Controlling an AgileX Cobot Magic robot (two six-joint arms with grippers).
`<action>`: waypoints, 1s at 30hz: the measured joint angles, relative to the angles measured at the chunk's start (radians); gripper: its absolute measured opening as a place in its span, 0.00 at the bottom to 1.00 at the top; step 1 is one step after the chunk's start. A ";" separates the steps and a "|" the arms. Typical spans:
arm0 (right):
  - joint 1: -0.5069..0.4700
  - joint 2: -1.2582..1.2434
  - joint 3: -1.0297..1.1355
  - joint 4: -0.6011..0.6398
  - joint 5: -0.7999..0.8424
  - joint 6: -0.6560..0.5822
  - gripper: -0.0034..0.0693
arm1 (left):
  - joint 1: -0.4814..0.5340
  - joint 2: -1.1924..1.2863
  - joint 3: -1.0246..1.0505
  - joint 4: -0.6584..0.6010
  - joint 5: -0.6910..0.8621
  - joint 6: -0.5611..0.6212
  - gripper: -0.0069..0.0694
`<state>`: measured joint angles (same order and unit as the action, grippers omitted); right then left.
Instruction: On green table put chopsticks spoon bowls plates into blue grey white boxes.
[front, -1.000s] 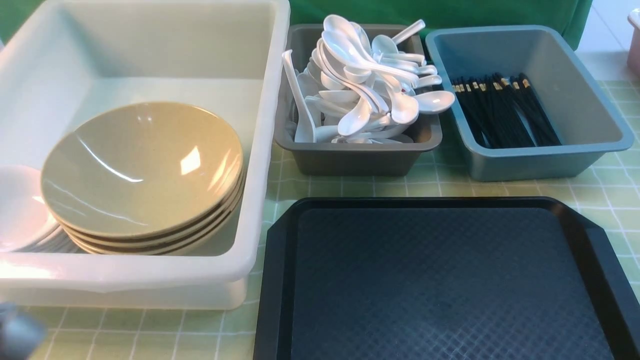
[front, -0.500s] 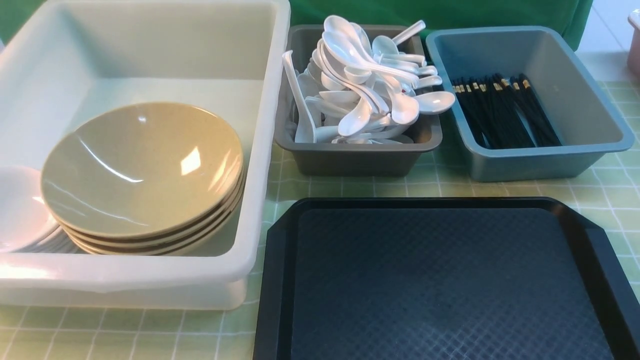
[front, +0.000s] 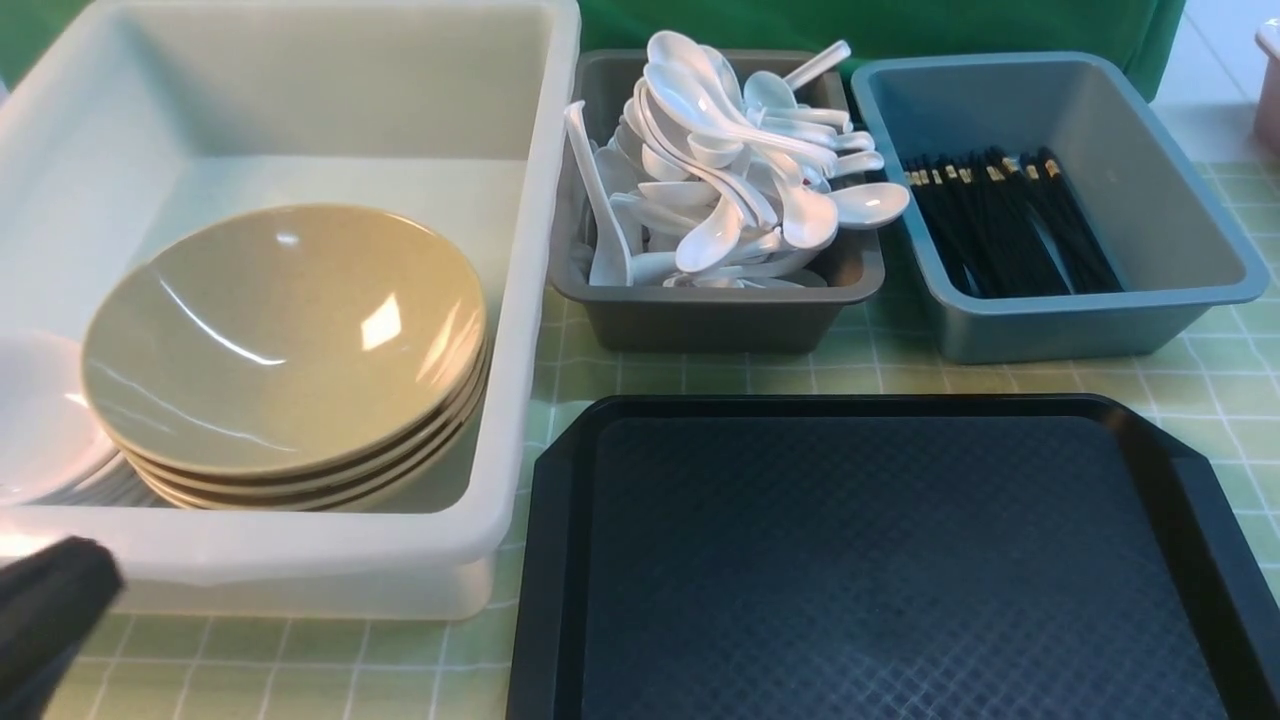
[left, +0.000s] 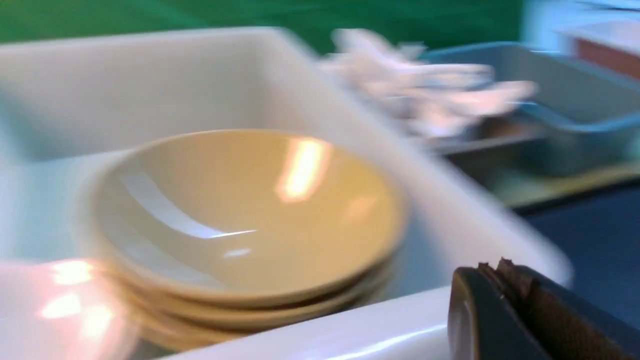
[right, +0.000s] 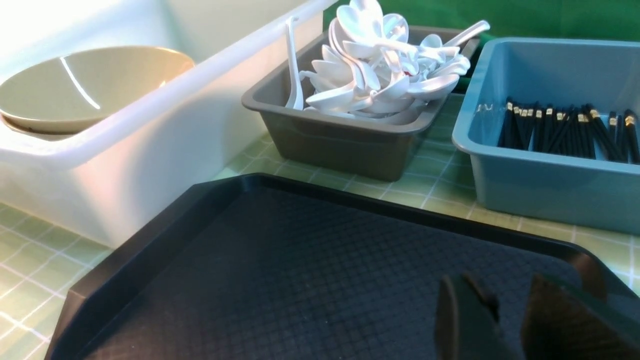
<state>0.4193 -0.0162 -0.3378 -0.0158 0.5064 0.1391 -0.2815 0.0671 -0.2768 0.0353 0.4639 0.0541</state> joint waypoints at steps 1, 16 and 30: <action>0.000 0.000 0.000 0.000 0.000 0.000 0.30 | 0.039 -0.009 0.022 0.000 -0.019 0.018 0.09; 0.000 0.000 0.000 0.000 0.000 0.001 0.32 | 0.230 -0.080 0.295 -0.060 -0.102 0.076 0.09; 0.000 0.000 0.000 0.000 0.000 0.001 0.34 | 0.244 -0.080 0.295 -0.060 -0.102 0.067 0.09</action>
<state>0.4193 -0.0162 -0.3378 -0.0158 0.5064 0.1399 -0.0371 -0.0125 0.0177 -0.0245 0.3619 0.1216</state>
